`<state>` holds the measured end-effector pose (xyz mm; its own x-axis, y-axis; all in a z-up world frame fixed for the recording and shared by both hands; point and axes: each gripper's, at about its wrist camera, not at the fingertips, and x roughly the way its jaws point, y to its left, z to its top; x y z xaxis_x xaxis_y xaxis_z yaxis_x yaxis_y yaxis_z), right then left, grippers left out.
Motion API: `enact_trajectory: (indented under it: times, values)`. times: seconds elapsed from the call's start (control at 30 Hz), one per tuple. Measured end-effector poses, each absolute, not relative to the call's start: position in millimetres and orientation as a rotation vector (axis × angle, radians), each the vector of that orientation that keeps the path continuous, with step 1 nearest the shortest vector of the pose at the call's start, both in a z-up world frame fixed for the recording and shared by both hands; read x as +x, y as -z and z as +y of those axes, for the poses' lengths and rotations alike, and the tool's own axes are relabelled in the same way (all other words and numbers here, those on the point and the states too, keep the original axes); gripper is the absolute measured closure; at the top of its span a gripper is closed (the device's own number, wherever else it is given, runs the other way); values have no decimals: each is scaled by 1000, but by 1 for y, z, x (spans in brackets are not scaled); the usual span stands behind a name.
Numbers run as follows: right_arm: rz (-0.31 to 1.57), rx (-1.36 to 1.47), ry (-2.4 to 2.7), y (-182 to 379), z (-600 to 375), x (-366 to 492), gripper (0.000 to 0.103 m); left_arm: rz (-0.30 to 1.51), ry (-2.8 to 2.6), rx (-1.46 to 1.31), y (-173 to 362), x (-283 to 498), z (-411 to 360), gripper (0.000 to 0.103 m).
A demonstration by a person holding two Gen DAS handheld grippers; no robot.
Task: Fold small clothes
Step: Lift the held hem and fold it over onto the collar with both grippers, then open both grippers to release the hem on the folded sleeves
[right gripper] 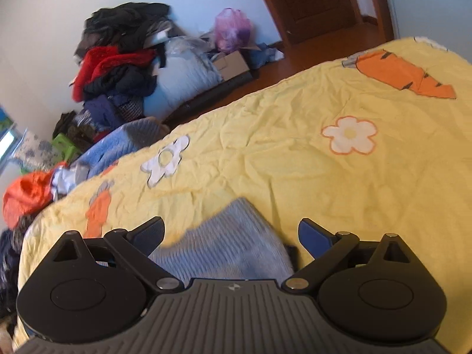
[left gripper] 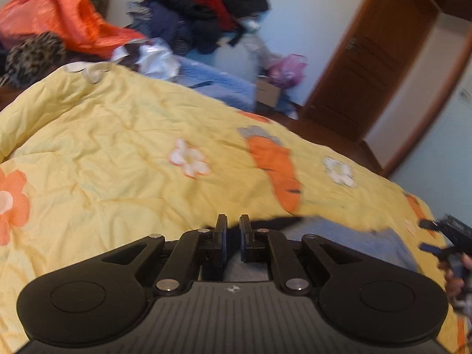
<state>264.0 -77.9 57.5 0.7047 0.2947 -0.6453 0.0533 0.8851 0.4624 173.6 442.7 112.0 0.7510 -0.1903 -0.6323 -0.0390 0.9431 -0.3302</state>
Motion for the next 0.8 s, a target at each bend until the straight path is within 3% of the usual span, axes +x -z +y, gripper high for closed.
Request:
enact_trajectory:
  times: [0.2, 0.47, 0.8]
  values:
    - [696, 347, -209, -64, -69, 203, 2, 763, 154, -192, -106, 148, 381, 95]
    - [606, 89, -251, -47, -13, 147, 2, 836, 108, -68, -62, 179, 341, 95]
    - [604, 64, -270, -26, 0, 134, 2, 812, 36, -61, -55, 229, 333, 95]
